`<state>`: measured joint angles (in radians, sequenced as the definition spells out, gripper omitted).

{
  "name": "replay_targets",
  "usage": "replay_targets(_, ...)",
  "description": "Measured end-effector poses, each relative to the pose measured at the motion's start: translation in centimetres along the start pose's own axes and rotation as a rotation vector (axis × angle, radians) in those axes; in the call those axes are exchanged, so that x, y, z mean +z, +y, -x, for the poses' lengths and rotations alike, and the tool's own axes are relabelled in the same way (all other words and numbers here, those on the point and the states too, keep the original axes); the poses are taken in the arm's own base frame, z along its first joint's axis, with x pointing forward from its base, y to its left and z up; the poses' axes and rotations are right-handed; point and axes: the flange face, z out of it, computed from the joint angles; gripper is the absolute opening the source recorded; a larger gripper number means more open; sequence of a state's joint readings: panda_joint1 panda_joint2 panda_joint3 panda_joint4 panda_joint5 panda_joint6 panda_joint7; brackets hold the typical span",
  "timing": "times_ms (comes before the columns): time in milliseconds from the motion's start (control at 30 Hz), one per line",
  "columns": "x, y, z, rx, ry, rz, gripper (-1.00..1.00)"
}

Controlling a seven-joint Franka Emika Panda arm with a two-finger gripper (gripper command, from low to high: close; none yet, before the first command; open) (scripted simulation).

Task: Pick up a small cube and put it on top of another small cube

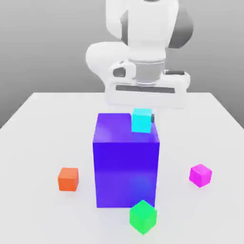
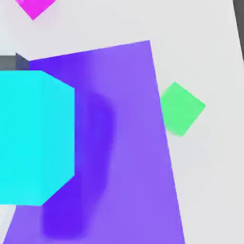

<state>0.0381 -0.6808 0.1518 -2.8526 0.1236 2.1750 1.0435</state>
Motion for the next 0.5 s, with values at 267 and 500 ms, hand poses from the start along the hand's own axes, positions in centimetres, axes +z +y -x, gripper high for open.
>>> replay_targets(267,-3.5,-3.3,-0.4,-0.099,0.06,0.182,-1.0)
replay_targets(500,-0.7,-7.7,-3.2,-0.194,0.062,0.341,-1.0)
